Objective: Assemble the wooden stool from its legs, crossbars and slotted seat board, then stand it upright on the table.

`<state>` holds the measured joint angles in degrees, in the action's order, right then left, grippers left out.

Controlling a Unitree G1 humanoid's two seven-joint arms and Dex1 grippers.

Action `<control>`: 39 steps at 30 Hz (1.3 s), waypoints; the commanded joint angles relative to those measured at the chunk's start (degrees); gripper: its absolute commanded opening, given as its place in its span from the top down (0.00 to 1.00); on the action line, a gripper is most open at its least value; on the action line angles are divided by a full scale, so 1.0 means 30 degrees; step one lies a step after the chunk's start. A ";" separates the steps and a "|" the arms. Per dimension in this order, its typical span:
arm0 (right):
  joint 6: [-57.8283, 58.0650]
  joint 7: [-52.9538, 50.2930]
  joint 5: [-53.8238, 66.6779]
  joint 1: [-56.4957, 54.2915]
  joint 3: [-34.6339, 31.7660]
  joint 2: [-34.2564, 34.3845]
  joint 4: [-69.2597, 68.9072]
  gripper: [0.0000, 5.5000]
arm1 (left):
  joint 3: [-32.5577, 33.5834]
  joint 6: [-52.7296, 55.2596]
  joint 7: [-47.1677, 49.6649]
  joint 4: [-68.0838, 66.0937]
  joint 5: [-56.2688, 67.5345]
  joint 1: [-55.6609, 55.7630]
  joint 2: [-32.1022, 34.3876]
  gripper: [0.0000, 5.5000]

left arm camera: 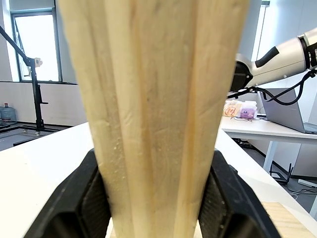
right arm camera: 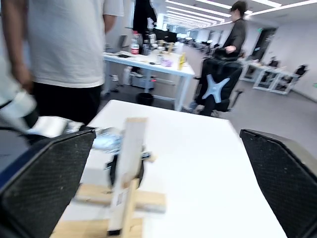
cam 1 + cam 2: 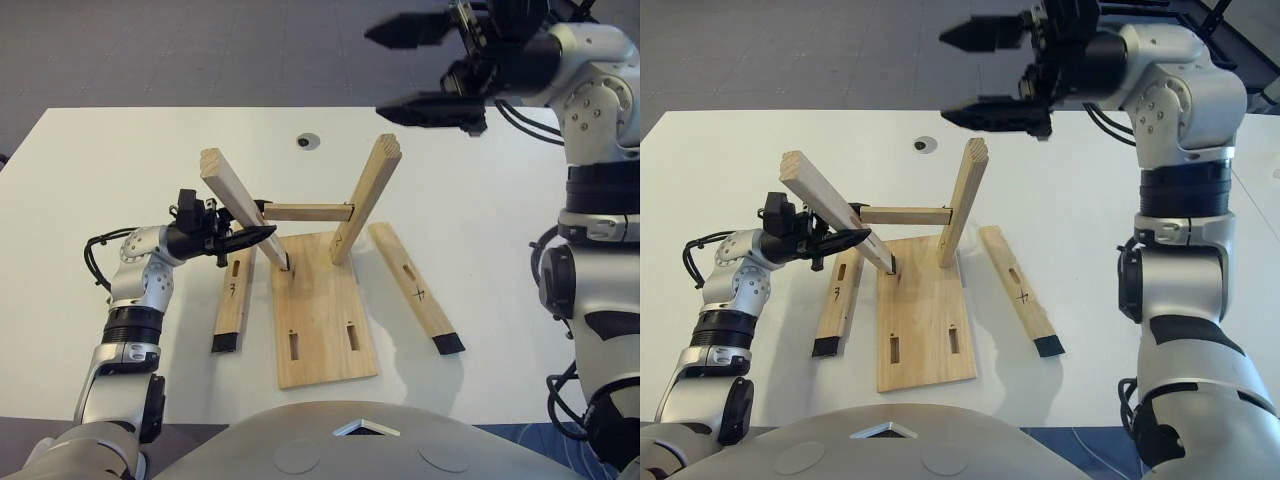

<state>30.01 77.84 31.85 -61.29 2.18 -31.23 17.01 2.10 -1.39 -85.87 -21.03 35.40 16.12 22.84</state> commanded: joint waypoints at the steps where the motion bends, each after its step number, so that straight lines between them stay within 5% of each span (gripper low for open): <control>1: -0.2699 -0.1397 -0.2725 -0.1837 0.1737 0.1889 0.1251 0.02 | -0.0425 0.0232 0.0138 -0.0462 -0.1004 -0.0373 0.0132 0.63; 17: -1.1210 -0.0885 -1.0956 -0.1871 0.8559 0.4489 0.2691 0.02 | -0.0578 0.0392 0.0397 0.0029 -0.0972 -0.0413 0.0043 0.63; 27: -1.5689 -0.1769 -1.4534 -0.2484 0.9574 0.4539 0.6092 0.02 | -0.0671 0.0547 0.0547 0.0402 -0.0862 -0.0609 0.0080 0.63; 39: -1.4017 0.2570 -1.2676 -0.0554 1.0193 0.4769 0.3172 0.02 | -0.0900 0.0233 0.0738 0.0179 -0.1051 -0.0541 -0.0163 0.63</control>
<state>-14.87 80.57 -10.06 -65.19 32.06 -17.59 30.48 0.35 -0.90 -85.09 -19.02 35.44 15.77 22.32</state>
